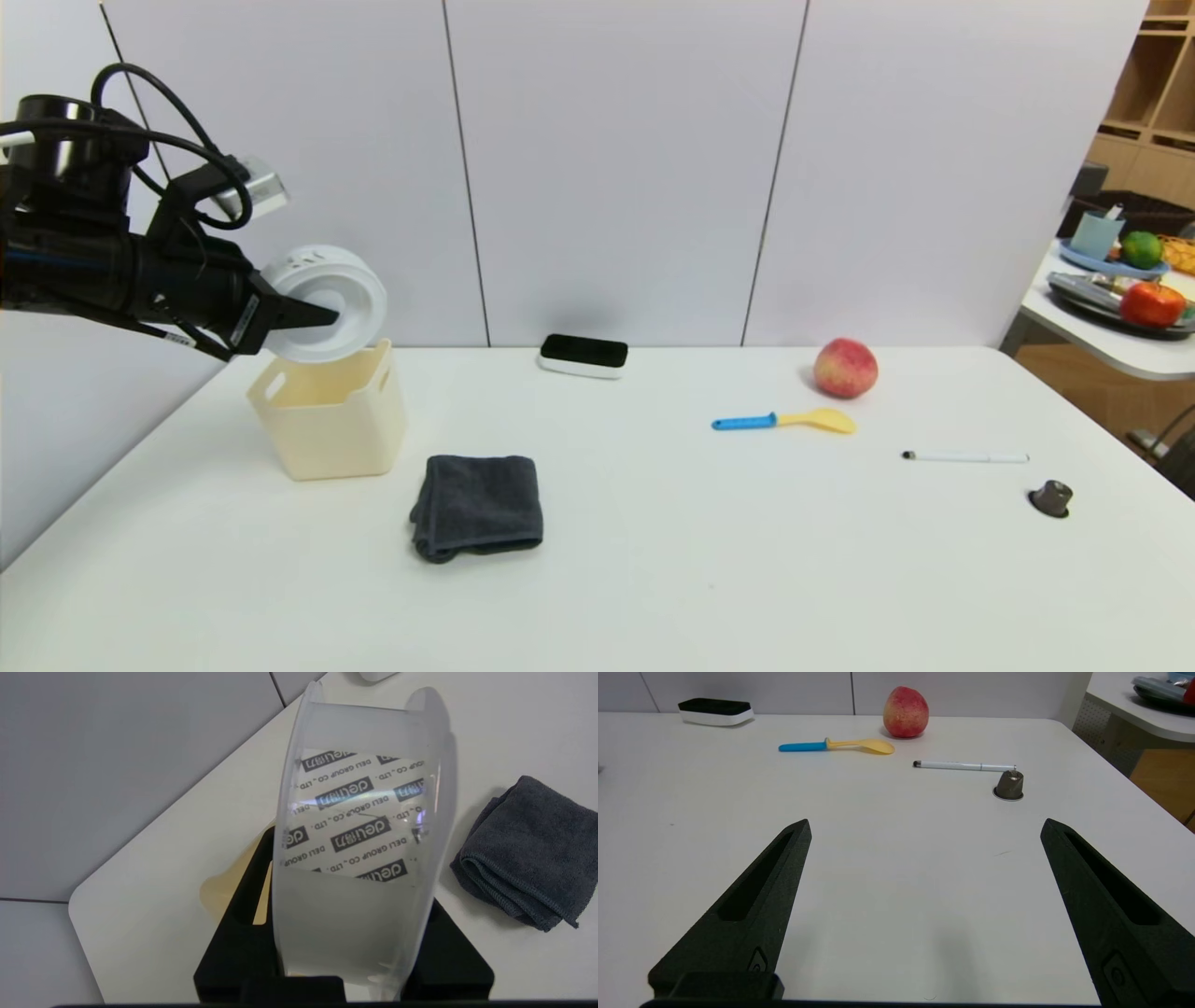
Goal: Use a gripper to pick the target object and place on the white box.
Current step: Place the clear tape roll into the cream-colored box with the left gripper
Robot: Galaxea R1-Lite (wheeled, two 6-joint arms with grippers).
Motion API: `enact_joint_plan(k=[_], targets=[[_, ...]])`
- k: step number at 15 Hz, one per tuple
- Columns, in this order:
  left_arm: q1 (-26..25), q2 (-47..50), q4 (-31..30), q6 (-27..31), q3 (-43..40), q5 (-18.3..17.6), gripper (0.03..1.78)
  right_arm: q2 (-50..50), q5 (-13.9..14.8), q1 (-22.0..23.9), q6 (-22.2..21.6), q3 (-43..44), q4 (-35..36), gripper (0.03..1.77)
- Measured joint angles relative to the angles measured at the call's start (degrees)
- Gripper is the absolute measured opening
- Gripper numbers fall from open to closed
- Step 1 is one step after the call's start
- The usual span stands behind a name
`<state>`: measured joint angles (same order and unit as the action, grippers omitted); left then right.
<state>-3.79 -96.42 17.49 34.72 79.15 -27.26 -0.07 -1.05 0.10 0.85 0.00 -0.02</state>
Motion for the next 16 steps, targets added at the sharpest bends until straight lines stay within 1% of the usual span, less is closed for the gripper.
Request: enact_joint_plan(k=[10, 16], targets=[[-3.64, -6.95, 0.44, 2.43, -0.10, -0.18, 0.59, 0.00, 0.00, 0.00, 0.02, 0.00, 0.02, 1.70], [-3.93, -8.74, 0.37, 2.85, -0.13, -0.18, 0.59, 0.00, 0.01, 0.00, 0.00, 0.00, 0.02, 1.70]])
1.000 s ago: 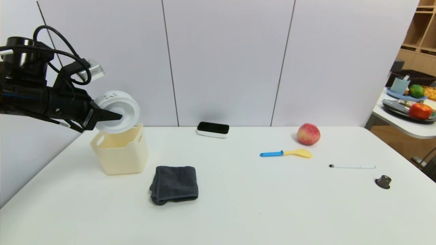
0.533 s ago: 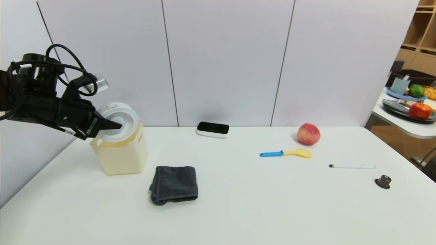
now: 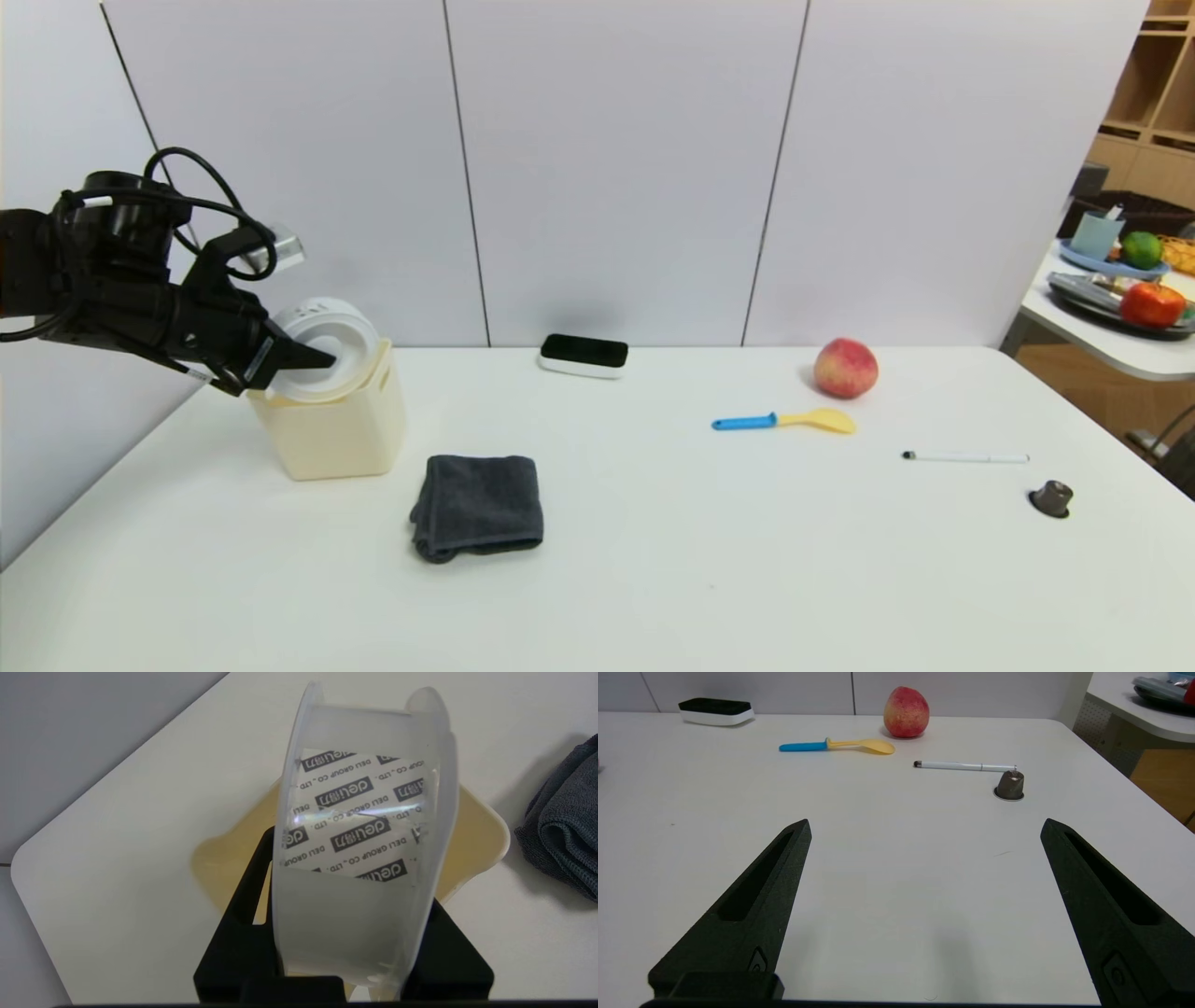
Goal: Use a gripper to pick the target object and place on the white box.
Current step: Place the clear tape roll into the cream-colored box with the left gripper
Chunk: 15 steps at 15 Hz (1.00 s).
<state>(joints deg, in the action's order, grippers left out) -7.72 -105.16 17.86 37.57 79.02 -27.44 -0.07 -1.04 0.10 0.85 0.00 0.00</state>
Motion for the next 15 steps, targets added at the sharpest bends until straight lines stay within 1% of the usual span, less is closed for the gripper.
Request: enact_joint_plan(k=[4, 7, 9, 12, 15], targets=[[0.01, -0.35, -0.04, 0.02, 0.00, -0.15, 0.59, 0.00, -0.01, 0.00, 0.00, 0.00, 0.00, 1.70], [0.09, -0.79, 0.07, 1.43, 0.33, -0.20, 0.94, 0.00, 0.00, 0.00, 0.00, 0.00, 0.00, 1.70], [0.06, -0.96, 0.11, 1.56, 0.35, -0.20, 1.11, 0.00, 0.00, 0.00, -0.01, 0.00, 0.00, 1.70], [0.09, -0.35, 0.22, 1.58, 0.41, -0.17, 1.31, 0.00, -0.01, 0.00, 0.00, 0.00, 0.00, 1.70], [0.26, 2.71, 1.24, 1.48, 0.52, -0.21, 1.43, 0.00, 0.00, 0.00, 0.00, 0.00, 0.00, 1.70]])
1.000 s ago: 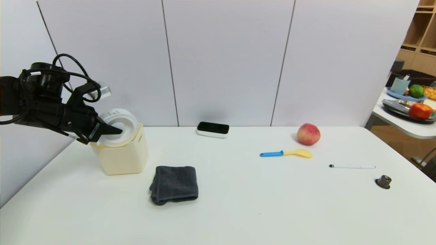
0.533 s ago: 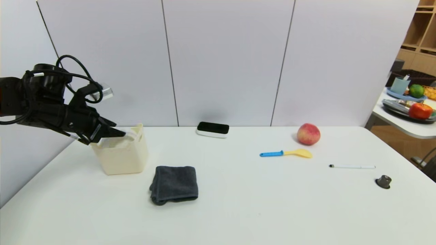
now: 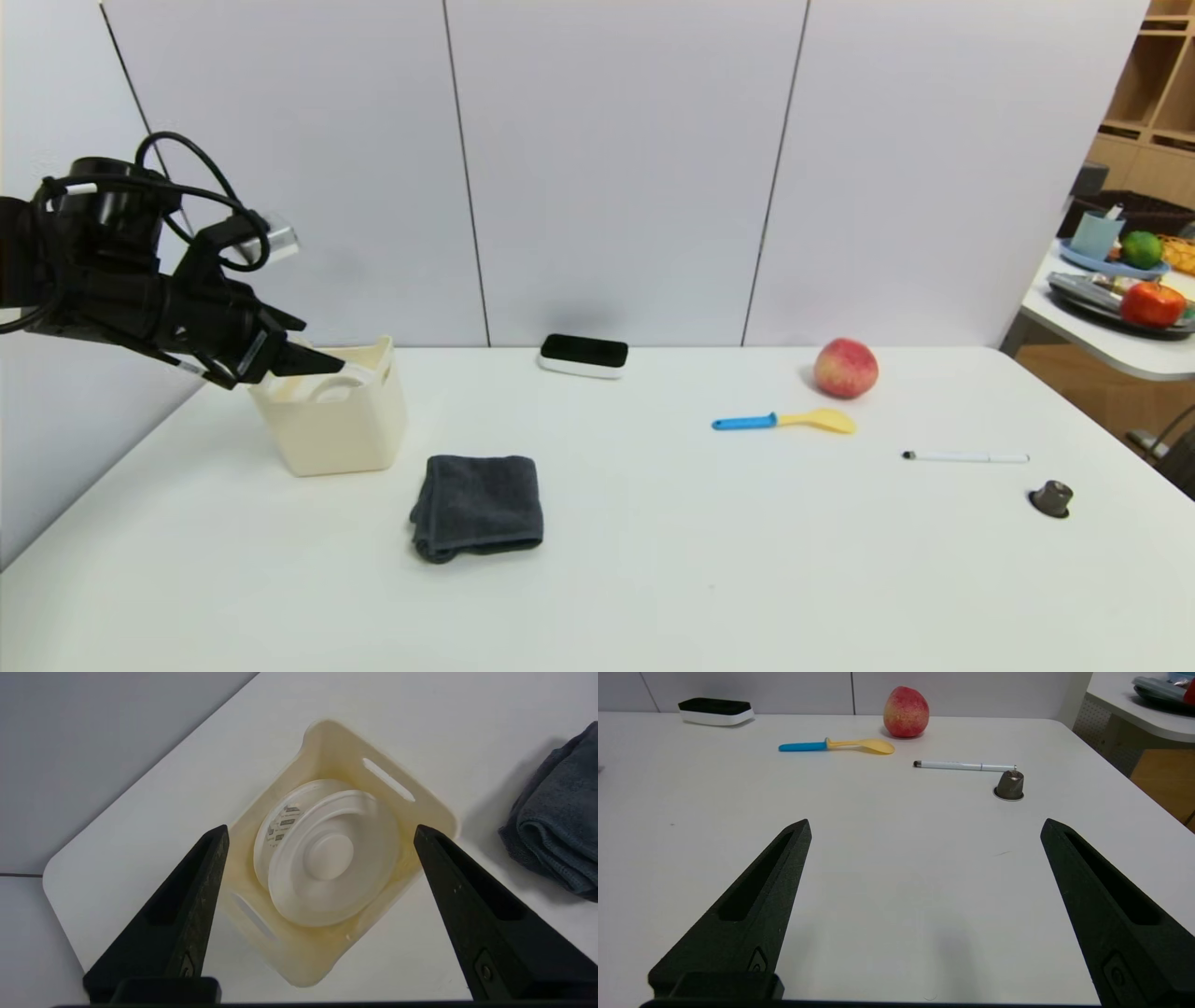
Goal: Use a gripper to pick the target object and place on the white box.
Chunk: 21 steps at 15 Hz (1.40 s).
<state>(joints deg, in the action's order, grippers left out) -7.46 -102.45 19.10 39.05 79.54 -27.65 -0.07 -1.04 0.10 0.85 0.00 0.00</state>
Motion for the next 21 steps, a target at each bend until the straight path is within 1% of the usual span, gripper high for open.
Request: enact_joint_plan(k=[5, 7, 9, 13, 17, 19, 21], targets=[[1.90, 10.20, 2.54, -0.29, -2.95, -0.16, 1.56, 0.00, 0.00, 0.00, 0.00, 0.00, 0.00, 1.70], [2.65, 15.65, 2.65, -0.62, -6.17, -0.16, 1.59, 0.00, 0.00, 0.00, 0.00, 0.00, 0.00, 1.70], [3.06, 22.02, 2.63, -2.15, -10.47, -0.05, 1.62, 0.00, 0.00, 0.00, 0.00, 0.00, 0.00, 1.70], [3.28, 37.29, 2.17, -9.34, -21.44, 1.16, 1.65, 0.00, 0.02, 0.00, -0.01, 0.00, 0.00, 1.70], [3.36, 52.98, -0.95, -16.51, -33.13, 5.41, 1.67, 0.00, 0.00, 0.00, -0.01, 0.00, 0.00, 1.70], [3.39, 59.59, -2.38, -18.87, -39.03, 6.66, 1.67, 0.00, 0.00, 0.00, 0.00, 0.00, 0.00, 1.70], [3.74, 65.96, -4.52, -20.50, -44.98, 7.09, 1.68, 0.00, 0.00, 0.00, -0.01, 0.00, 0.00, 1.70]])
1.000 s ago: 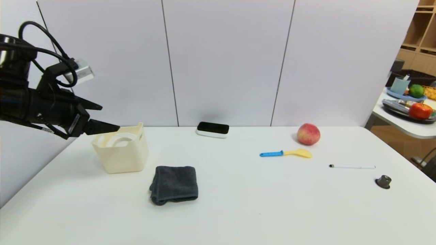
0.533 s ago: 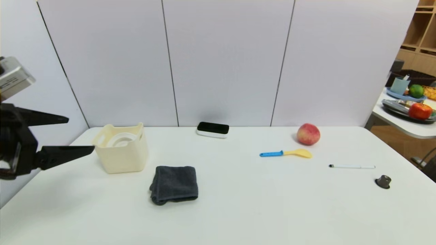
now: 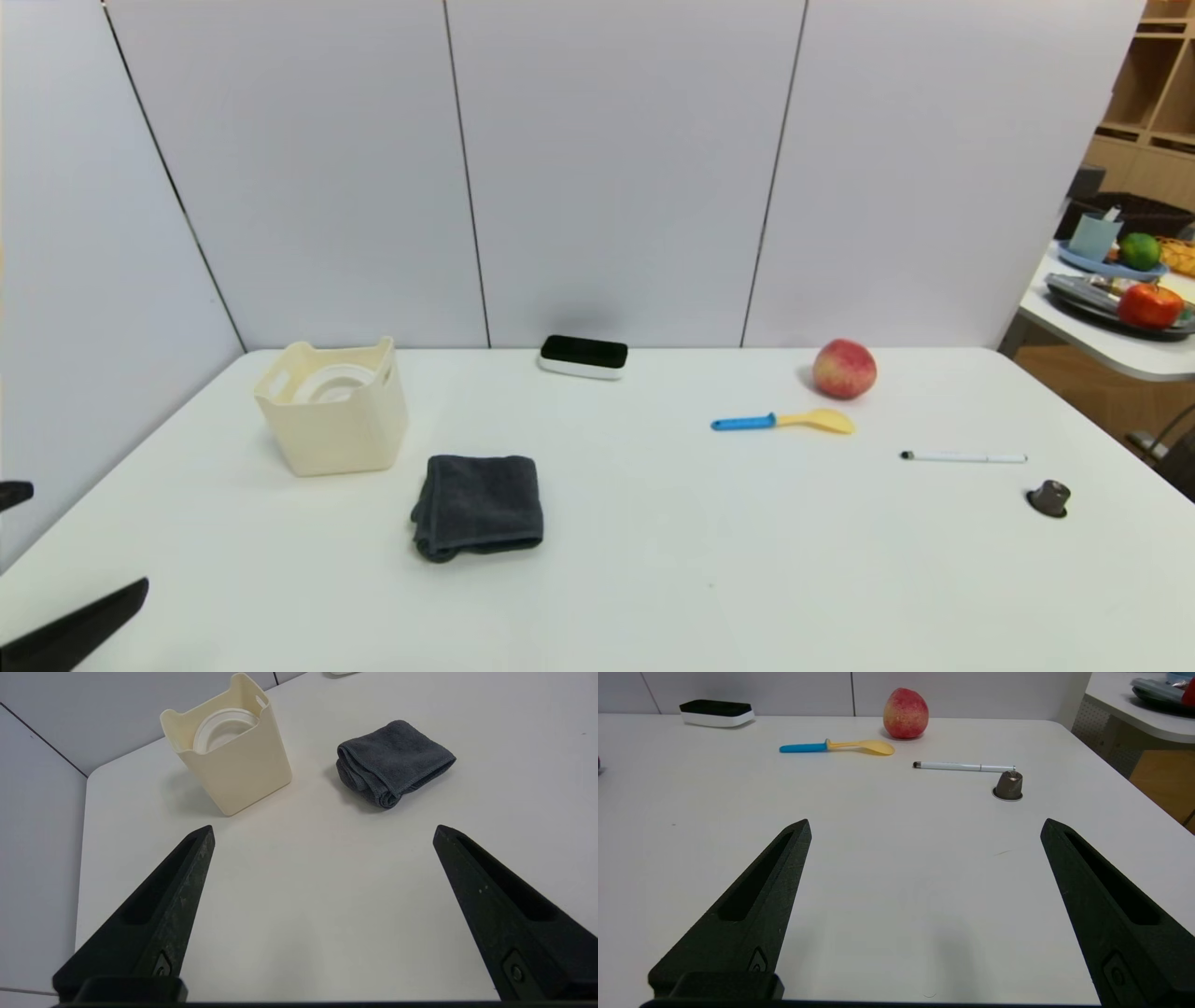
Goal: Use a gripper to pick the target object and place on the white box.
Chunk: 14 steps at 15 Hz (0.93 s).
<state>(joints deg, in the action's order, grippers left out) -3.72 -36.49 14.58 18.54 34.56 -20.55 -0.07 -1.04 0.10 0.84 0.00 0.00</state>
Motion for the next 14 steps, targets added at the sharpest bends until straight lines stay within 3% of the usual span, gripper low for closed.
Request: enact_joint_plan(k=[9, 14], targets=[[4.46, 26.45, -11.82, -8.41, -23.65, 6.23, 1.69, 0.00, -0.01, 0.00, 0.01, 0.00, 0.00, 1.70], [4.35, 35.12, -15.73, -9.31, -33.38, 16.86, 1.69, 0.00, 0.00, 0.00, -0.07, 0.00, 0.00, 1.70]])
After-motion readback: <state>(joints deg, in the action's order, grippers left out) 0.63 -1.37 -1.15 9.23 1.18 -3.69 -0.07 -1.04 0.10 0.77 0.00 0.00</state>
